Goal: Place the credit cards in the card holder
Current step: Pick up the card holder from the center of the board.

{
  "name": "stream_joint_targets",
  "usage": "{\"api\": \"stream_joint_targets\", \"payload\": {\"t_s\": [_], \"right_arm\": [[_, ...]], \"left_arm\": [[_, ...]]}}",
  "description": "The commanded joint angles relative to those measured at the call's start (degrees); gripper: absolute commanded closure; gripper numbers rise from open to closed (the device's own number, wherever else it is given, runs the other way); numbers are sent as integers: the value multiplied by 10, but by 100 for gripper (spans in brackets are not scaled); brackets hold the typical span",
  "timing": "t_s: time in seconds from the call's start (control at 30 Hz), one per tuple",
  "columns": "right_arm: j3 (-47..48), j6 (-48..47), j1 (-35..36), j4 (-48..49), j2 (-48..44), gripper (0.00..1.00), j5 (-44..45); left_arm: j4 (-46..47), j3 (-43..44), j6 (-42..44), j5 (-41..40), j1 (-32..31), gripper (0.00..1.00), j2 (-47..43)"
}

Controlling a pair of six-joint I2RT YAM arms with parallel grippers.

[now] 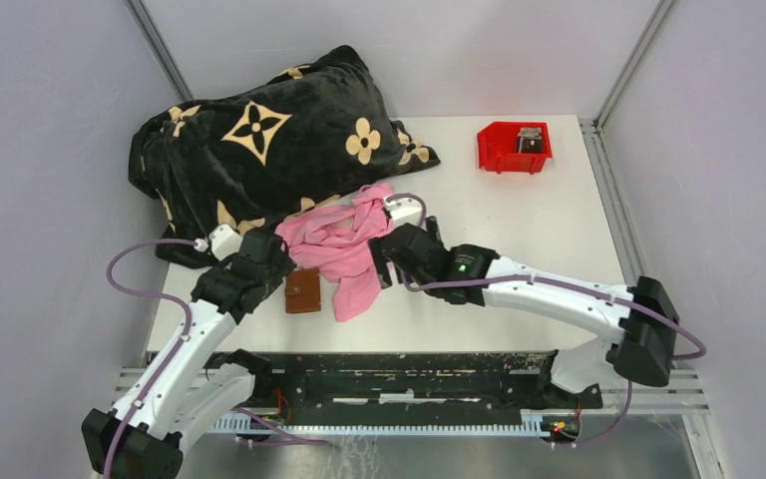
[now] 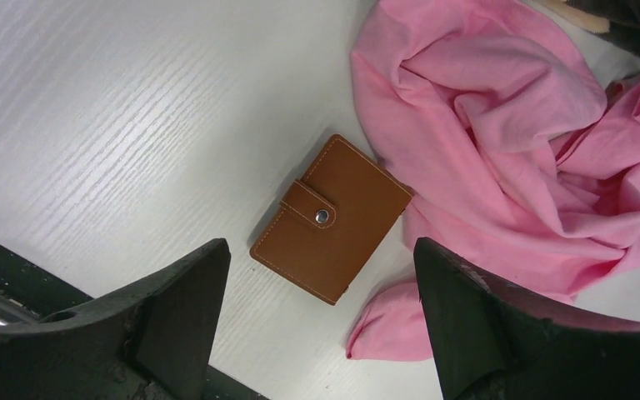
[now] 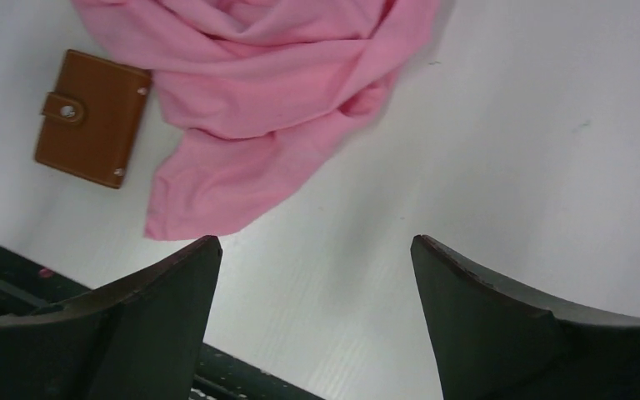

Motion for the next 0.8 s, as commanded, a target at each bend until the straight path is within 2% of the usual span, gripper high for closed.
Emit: {"api": "stream_joint_targets", "payload": {"t_s": [0.0, 0.13, 0.33, 0.5, 0.77], "right_arm": [[66, 27, 25, 49, 56, 10, -66], [95, 51, 34, 79, 103, 16, -125], [132, 67, 42, 99, 164, 17, -184], [155, 76, 42, 114, 209, 18, -221], [194, 85, 41, 130, 277, 22, -283]], "left_arm": [[-24, -9, -108, -27, -1, 13, -21], [-47, -19, -160, -29, -1, 16, -38], [-53, -39, -212, -7, -1, 18, -52], [-49, -46, -213, -3, 0, 27, -46], [-32, -65, -204, -5, 1, 33, -27]]}}
